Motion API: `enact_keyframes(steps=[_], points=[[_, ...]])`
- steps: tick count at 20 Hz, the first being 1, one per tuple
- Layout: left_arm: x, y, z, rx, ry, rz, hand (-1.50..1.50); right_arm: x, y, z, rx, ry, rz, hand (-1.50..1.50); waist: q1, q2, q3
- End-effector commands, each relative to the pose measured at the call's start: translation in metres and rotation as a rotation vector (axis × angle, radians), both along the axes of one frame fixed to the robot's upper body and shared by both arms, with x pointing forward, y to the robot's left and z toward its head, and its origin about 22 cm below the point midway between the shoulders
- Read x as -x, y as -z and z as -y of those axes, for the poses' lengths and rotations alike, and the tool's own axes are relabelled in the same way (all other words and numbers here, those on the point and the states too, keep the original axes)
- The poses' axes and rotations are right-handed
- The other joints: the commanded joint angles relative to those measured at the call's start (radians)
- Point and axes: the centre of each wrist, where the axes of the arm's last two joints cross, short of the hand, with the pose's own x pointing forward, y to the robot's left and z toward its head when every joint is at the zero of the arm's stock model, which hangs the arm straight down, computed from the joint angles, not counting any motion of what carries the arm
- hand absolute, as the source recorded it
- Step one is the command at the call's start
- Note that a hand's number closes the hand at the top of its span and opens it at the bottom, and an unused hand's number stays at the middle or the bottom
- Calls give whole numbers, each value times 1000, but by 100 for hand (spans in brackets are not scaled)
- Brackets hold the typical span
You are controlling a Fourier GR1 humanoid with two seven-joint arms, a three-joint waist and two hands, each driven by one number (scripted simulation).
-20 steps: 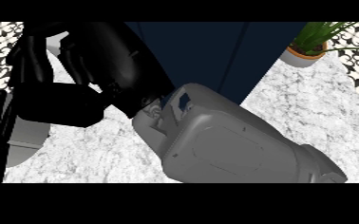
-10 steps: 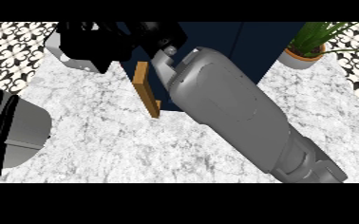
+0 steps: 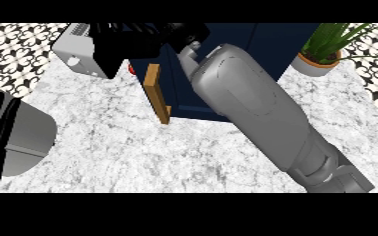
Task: Pick up the wine, place it into the cabinet and close the cabinet
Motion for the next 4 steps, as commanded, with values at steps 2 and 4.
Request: enact_keyframes(steps=[2, 4], points=[[-6, -1, 2, 20, -1, 3, -150, -38, 20, 32, 42, 205, -44, 150, -12, 52, 6], [-12, -9, 13, 2, 16, 9, -150, -41, 23, 37, 38, 193, -51, 150, -17, 56, 8]])
